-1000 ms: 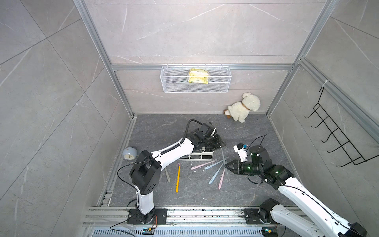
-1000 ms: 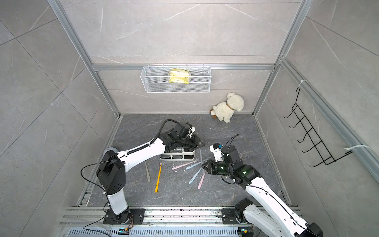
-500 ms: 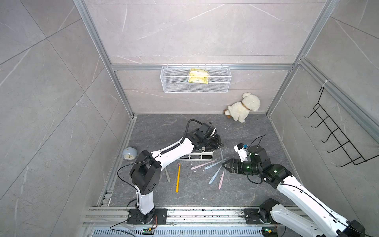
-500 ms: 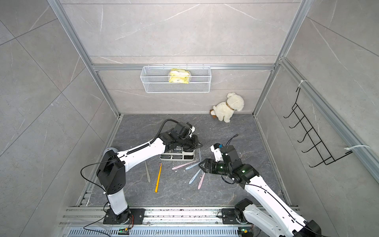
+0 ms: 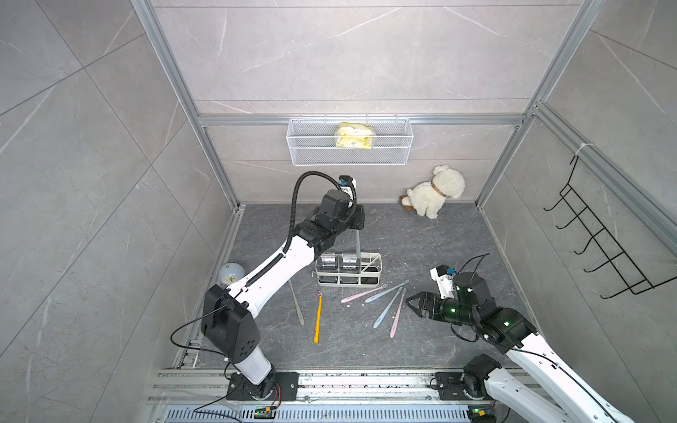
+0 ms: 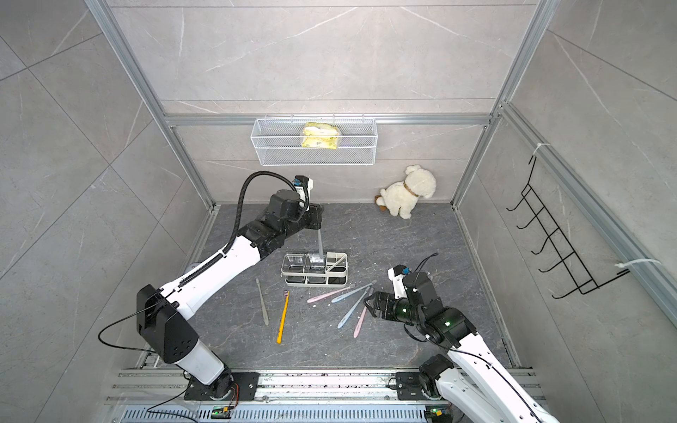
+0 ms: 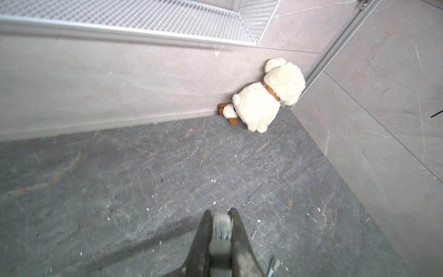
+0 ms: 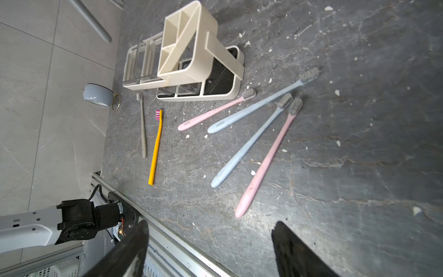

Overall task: Place the toothbrush into the toothbrush holder
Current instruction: Pick up the toothbrush from the center of the board, then place the toothbrush in the toothbrush holder.

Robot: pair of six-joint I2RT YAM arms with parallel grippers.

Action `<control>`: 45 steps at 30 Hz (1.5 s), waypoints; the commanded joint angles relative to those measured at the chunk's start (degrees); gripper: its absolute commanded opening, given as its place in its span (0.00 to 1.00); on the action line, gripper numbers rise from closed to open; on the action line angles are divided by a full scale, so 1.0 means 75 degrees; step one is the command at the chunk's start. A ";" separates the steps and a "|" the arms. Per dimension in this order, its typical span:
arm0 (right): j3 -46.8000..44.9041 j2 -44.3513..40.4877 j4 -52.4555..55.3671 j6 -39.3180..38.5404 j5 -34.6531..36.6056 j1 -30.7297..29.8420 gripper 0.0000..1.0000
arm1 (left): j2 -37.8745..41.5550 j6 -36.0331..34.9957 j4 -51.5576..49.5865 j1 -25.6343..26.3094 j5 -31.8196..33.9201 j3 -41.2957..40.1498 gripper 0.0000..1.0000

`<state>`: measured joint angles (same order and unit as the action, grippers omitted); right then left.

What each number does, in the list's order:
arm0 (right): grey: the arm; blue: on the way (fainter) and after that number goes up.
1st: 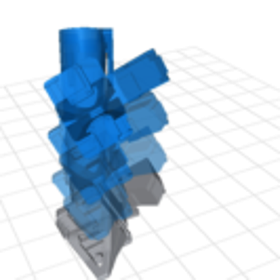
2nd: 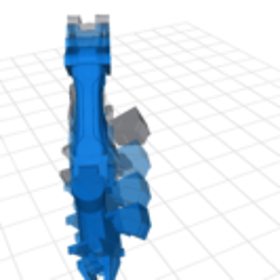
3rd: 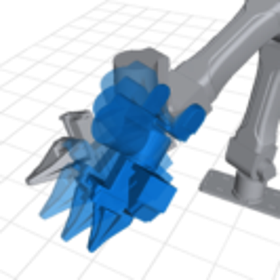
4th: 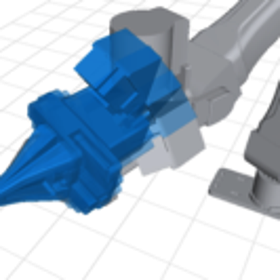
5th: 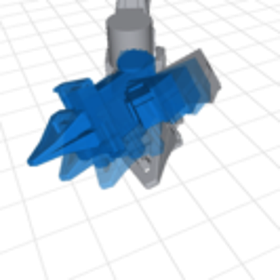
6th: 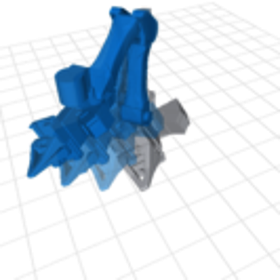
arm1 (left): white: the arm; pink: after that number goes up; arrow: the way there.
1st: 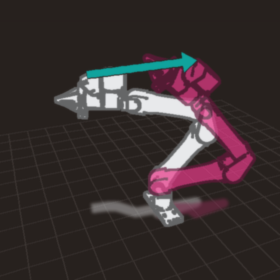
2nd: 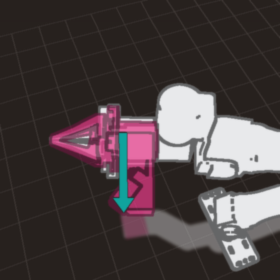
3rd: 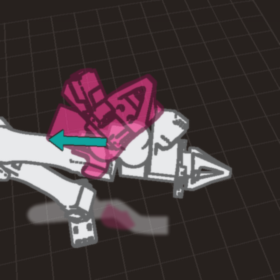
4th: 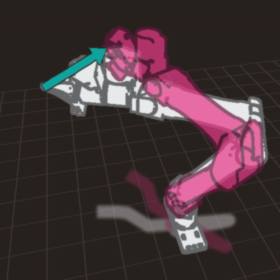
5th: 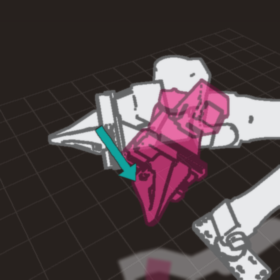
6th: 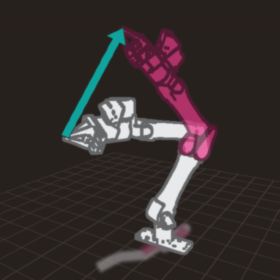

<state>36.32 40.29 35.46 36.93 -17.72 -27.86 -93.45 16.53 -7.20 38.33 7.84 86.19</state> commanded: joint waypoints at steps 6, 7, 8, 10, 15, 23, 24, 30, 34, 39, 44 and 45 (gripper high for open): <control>-0.0143 -0.0473 0.0821 0.0079 0.0326 -0.0043 0.82 | -0.0129 -0.0796 0.4063 0.0069 0.0916 -0.1446 0.01; -0.0154 -0.0479 0.0864 0.0079 0.0359 -0.0045 0.82 | -0.0174 -0.0781 0.4334 0.0081 0.0966 -0.1567 0.01; -0.0154 -0.0485 0.0896 0.0088 0.0380 -0.0036 0.82 | -0.0234 -0.0775 0.4521 0.0104 0.1033 -0.1644 0.01; -0.0149 -0.0489 0.0932 0.0084 0.0412 -0.0039 0.82 | -0.0321 -0.0699 0.4865 0.0125 0.1065 -0.1785 0.01; -0.0219 -0.0461 0.0864 0.0144 0.0510 -0.0043 0.82 | -0.0534 -0.0417 0.5258 0.0134 0.0890 -0.1942 0.01; -0.0398 -0.0417 0.0719 0.0228 0.0571 -0.0042 0.82 | -0.0485 -0.0213 0.5445 0.0156 0.0758 -0.2310 0.00; -0.0429 -0.0403 0.0682 0.0249 0.0567 -0.0036 0.82 | -0.0486 -0.0186 0.5461 0.0163 0.0757 -0.2348 0.00; -0.0482 -0.0342 0.0606 0.0286 0.0531 -0.0042 0.82 | 0.0026 -0.0044 0.5288 0.0222 0.0669 -0.2393 0.00; -0.0593 -0.0252 0.0436 0.0308 0.0522 -0.0043 0.82 | 0.0355 -0.0195 0.4698 0.0277 0.0442 -0.2086 0.00; -0.0744 -0.0059 0.0065 0.0501 0.0417 -0.0037 0.82 | 0.0630 -0.0284 0.4602 0.0539 0.0418 -0.2255 0.00; -0.0742 0.0077 -0.0076 0.0553 0.0366 -0.0039 0.82 | 0.0488 -0.0482 0.4652 0.0744 0.0574 -0.2398 0.00; -0.0719 0.0088 -0.0064 0.0553 0.0369 -0.0036 0.82 | 0.0432 -0.0493 0.4732 0.0738 0.0592 -0.2455 0.00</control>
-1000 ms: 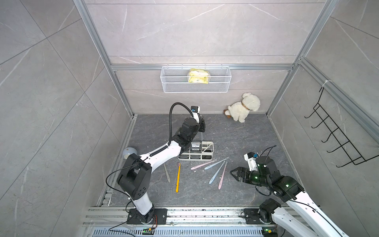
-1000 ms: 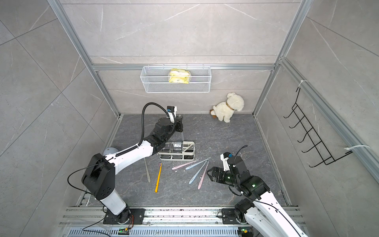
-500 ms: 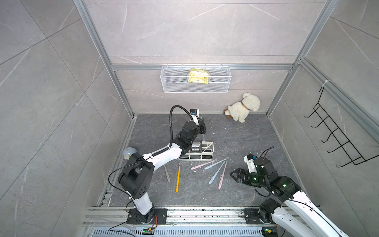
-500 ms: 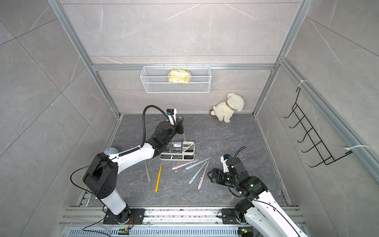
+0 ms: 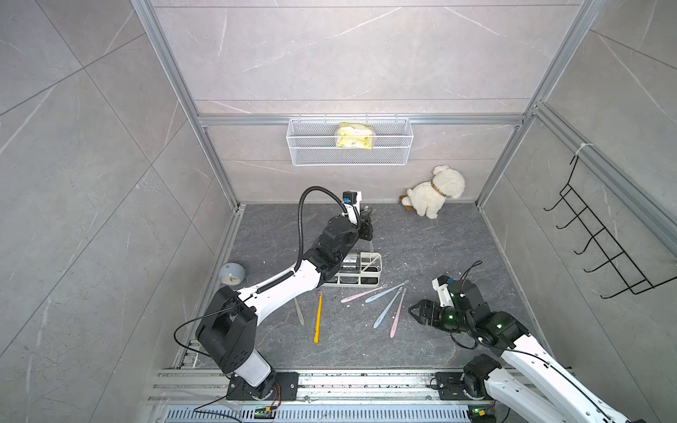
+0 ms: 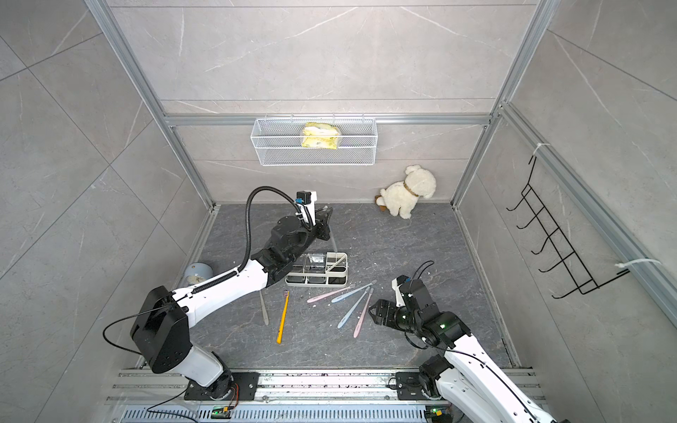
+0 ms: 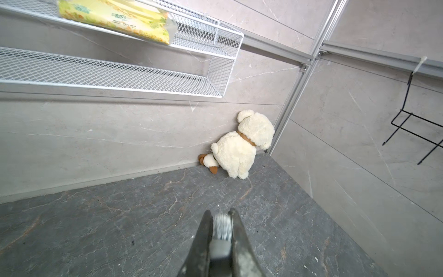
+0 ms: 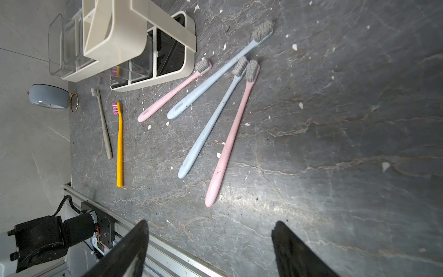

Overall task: Place the toothbrush into the toothbrush holder
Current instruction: Place the toothbrush in the toothbrush holder.

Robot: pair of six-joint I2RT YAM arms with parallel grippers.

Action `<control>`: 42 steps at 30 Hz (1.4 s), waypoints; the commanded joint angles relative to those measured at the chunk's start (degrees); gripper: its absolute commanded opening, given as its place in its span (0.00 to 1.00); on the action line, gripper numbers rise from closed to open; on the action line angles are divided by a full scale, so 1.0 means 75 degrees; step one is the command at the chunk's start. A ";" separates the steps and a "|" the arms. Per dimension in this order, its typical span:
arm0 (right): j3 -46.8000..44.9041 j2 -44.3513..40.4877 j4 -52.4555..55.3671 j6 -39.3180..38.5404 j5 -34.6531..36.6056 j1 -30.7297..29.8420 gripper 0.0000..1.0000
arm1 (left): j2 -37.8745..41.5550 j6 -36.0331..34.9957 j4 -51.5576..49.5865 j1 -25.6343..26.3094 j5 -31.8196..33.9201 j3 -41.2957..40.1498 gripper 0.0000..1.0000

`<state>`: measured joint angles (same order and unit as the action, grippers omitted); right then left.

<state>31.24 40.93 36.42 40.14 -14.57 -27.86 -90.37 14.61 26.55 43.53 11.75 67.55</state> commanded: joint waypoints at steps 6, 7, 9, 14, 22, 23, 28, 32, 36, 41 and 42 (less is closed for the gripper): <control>0.0048 -0.0037 0.0040 0.0091 0.0066 -0.0042 0.82 | -0.0312 -0.0442 0.0600 0.0044 0.0320 -0.0148 0.00; 0.0043 -0.0043 0.0060 0.0086 0.0070 -0.0043 0.82 | -0.0360 -0.0484 0.0650 0.0044 0.0363 -0.0180 0.00; 0.0042 -0.0022 0.0062 0.0086 0.0088 -0.0036 0.82 | -0.0412 -0.0583 0.0710 0.0050 0.0420 -0.0172 0.00; 0.0046 0.0112 -0.0032 0.0138 0.0111 -0.0037 0.82 | -0.0396 -0.0780 0.0715 0.0045 0.0492 -0.0171 0.00; -0.0056 0.0274 -0.0204 0.0203 0.0114 -0.0036 0.82 | -0.0783 -0.0869 0.1104 0.0066 0.0700 -0.0322 0.00; -0.0070 0.0256 -0.0204 0.0212 0.0123 -0.0036 0.82 | -0.0819 -0.0867 0.1201 0.0079 0.0742 -0.0366 0.00; -0.0158 0.0159 -0.0172 0.0258 0.0170 -0.0039 0.82 | -0.1107 -0.0994 0.1448 0.0090 0.0905 -0.0409 0.00; -0.0248 0.0130 -0.0145 0.0272 0.0201 -0.0038 0.82 | -0.1271 -0.1033 0.1757 0.0114 0.1069 -0.0615 0.01; -0.0356 0.0124 -0.0156 0.0249 0.0255 -0.0036 0.82 | -0.1475 -0.1125 0.2109 0.0178 0.1184 -0.0794 0.01; -0.0525 0.0128 -0.0163 0.0284 0.0312 -0.0042 0.82 | -0.1739 -0.1063 0.2776 0.0207 0.1398 -0.1141 0.01; -0.0546 0.0105 -0.0162 0.0306 0.0339 -0.0047 0.82 | -0.1794 -0.1037 0.2917 0.0208 0.1427 -0.1206 0.01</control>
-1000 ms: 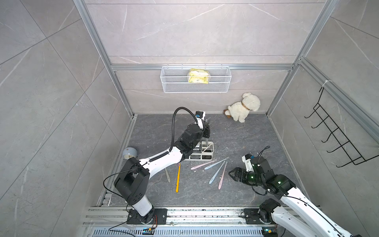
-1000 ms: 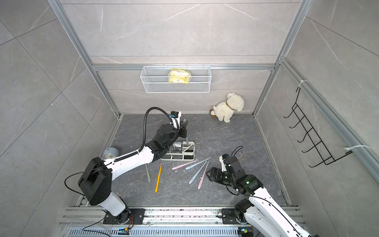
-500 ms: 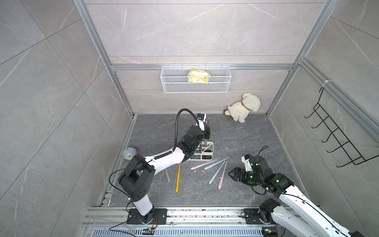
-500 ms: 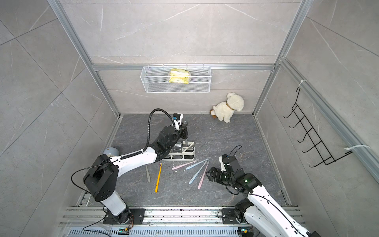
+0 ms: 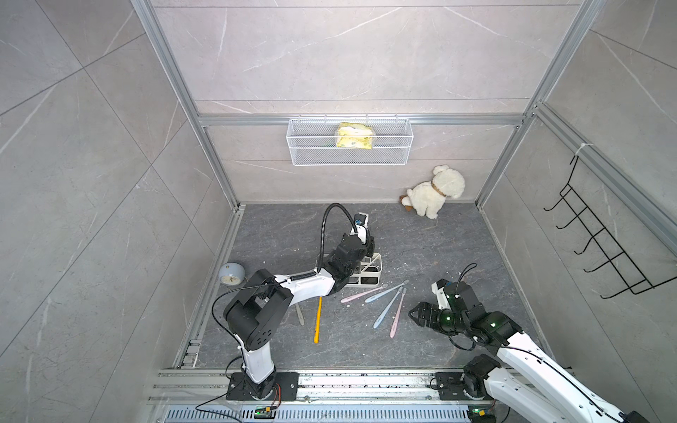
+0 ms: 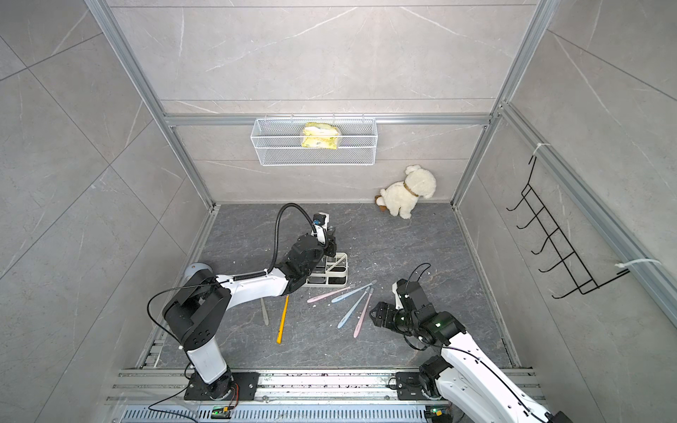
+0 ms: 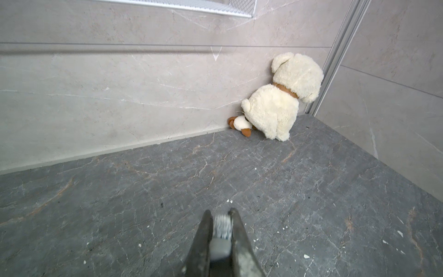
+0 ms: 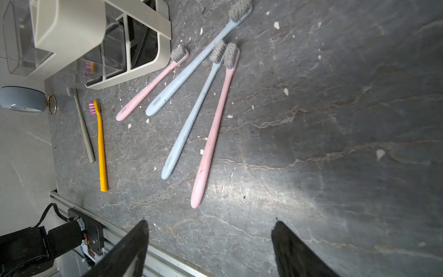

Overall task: Place the toothbrush into the toothbrush holder
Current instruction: Place the toothbrush in the toothbrush holder.

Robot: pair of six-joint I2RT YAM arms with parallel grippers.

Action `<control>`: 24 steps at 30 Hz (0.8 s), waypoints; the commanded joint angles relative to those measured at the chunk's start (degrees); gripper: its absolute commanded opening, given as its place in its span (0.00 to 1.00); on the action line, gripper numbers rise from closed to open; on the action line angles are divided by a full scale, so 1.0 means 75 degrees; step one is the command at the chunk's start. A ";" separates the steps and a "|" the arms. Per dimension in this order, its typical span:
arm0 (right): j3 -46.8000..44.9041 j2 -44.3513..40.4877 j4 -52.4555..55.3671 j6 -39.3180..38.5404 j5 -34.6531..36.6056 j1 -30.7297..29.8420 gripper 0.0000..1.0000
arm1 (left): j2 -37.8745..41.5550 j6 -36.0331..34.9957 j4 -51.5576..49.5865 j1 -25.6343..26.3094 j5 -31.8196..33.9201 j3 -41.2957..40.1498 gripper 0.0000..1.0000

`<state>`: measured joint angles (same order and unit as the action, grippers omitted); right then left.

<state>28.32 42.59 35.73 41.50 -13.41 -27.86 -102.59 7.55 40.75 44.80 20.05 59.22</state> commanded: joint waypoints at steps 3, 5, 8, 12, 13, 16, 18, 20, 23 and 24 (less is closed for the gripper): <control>-0.0220 -0.0112 -0.0106 0.0182 0.0241 -0.0040 0.82 | -0.0281 -0.0026 0.1180 0.0046 0.0354 -0.0166 0.01; -0.0214 -0.0041 -0.0139 0.0170 0.0253 -0.0038 0.82 | -0.0345 0.0004 0.1306 0.0056 0.0403 -0.0239 0.01; -0.0184 0.0127 -0.0221 0.0135 0.0257 -0.0036 0.82 | -0.0417 0.0086 0.1462 0.0062 0.0483 -0.0375 0.01; -0.0137 0.0283 -0.0344 0.0121 0.0259 -0.0045 0.82 | -0.0512 0.0096 0.1577 0.0115 0.0559 -0.0449 0.02; -0.0139 0.0312 -0.0363 0.0118 0.0263 -0.0043 0.82 | -0.0535 0.0101 0.1618 0.0121 0.0582 -0.0476 0.02; -0.0137 0.0345 -0.0381 0.0118 0.0275 -0.0041 0.82 | -0.0543 0.0140 0.1895 0.0133 0.0714 -0.0614 0.02; -0.0141 0.0335 -0.0360 0.0118 0.0276 -0.0036 0.82 | -0.0491 0.0183 0.2146 0.0133 0.0794 -0.0722 0.02; -0.0164 0.0316 -0.0345 0.0125 0.0287 -0.0046 0.82 | -0.0435 0.0189 0.2257 0.0138 0.0840 -0.0756 0.02; -0.0188 0.0304 -0.0333 0.0116 0.0305 -0.0038 0.82 | -0.0426 0.0187 0.2494 0.0147 0.0889 -0.0791 0.02; -0.0189 0.0313 -0.0328 0.0118 0.0308 -0.0046 0.82 | -0.0431 0.0179 0.2540 0.0151 0.0893 -0.0787 0.02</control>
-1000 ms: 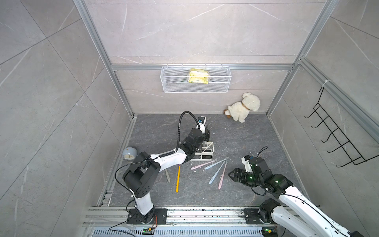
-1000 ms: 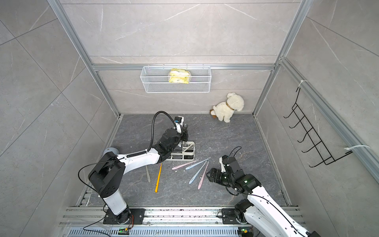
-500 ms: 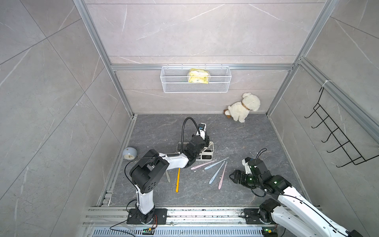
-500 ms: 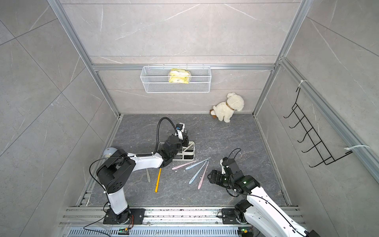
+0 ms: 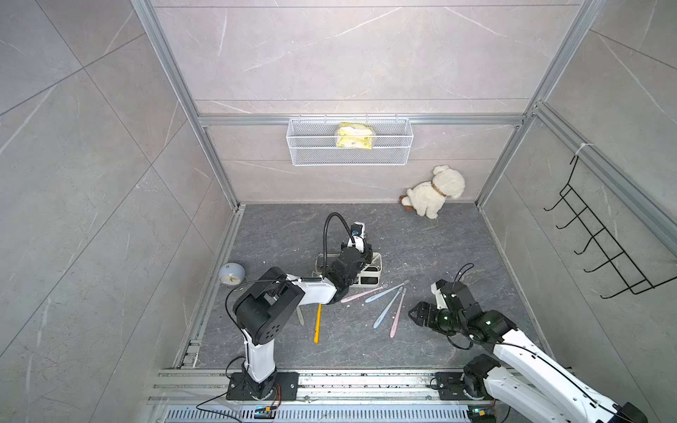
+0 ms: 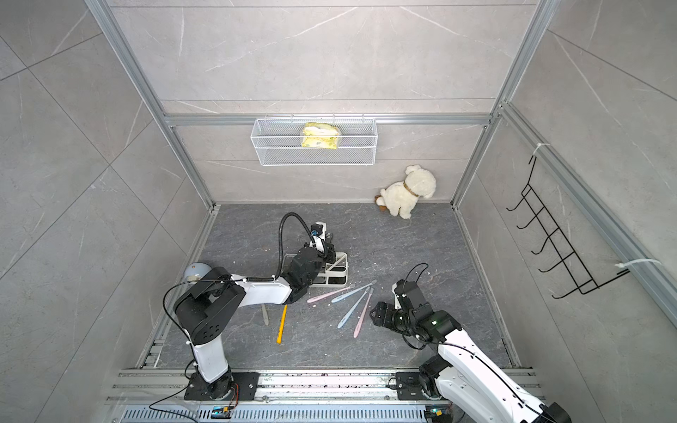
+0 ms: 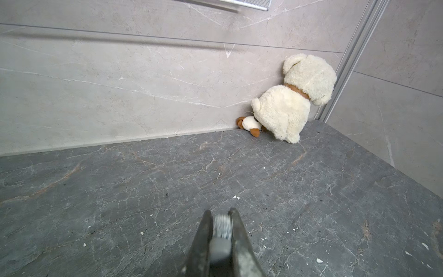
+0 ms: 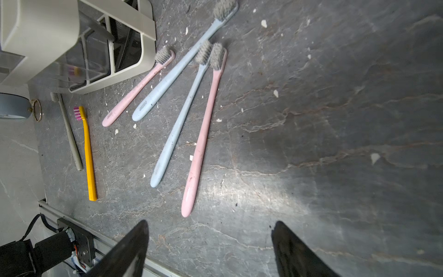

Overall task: Place the toothbrush into the toothbrush holder
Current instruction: Place the toothbrush in the toothbrush holder.

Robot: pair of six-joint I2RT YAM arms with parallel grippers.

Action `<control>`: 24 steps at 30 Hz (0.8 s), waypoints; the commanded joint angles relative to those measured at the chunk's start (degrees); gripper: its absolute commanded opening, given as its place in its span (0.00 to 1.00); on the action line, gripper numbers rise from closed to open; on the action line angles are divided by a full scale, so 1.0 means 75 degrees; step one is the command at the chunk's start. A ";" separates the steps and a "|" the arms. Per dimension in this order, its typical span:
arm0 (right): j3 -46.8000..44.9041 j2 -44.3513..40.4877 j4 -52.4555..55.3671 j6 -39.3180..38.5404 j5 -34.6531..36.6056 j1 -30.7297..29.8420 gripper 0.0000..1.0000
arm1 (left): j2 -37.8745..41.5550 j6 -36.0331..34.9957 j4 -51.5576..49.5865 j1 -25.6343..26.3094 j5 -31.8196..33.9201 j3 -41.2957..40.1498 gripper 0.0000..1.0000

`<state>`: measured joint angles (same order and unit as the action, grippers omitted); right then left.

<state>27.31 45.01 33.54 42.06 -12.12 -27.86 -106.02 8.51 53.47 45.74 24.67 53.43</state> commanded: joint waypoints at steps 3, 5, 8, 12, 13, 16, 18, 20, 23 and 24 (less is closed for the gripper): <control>-0.0032 0.0032 -0.0063 0.0047 0.0139 -0.0037 0.82 | -0.0093 0.0069 0.1008 0.0031 0.0274 -0.0046 0.02; -0.0023 0.0068 -0.0066 0.0039 0.0140 -0.0042 0.82 | -0.0157 0.0089 0.1112 0.0040 0.0517 -0.0094 0.02; -0.0012 0.0114 -0.0086 0.0022 0.0139 -0.0038 0.82 | -0.0253 0.0081 0.1397 0.0054 0.0659 -0.0207 0.02; -0.0030 0.0207 -0.0149 0.0014 0.0139 -0.0037 0.82 | -0.0381 -0.0126 0.1547 0.0124 0.0870 -0.0271 0.02; -0.0022 0.0236 -0.0159 0.0016 0.0125 -0.0037 0.82 | -0.0432 -0.0207 0.1688 0.0153 0.0946 -0.0311 0.02; -0.0013 0.0271 -0.0198 0.0019 0.0115 -0.0037 0.82 | -0.0555 -0.0355 0.1878 0.0171 0.1093 -0.0394 0.03; -0.0004 0.0271 -0.0205 0.0025 0.0116 -0.0039 0.82 | -0.0549 -0.0375 0.1828 0.0183 0.1117 -0.0426 0.05; 0.0011 0.0257 -0.0205 0.0027 0.0115 -0.0051 0.82 | -0.0482 -0.0424 0.1824 0.0205 0.1118 -0.0472 0.10; 0.0003 0.0233 -0.0206 0.0047 0.0108 -0.0036 0.82 | -0.0291 -0.0506 0.1602 0.0253 0.1246 -0.0481 0.25; -0.0001 0.0211 -0.0195 0.0067 0.0105 -0.0043 0.82 | -0.0220 -0.0525 0.1562 0.0259 0.1299 -0.0497 0.29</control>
<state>27.31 46.89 32.69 42.06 -11.77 -27.86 -109.45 6.37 64.53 47.33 31.57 50.33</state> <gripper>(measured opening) 0.820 0.264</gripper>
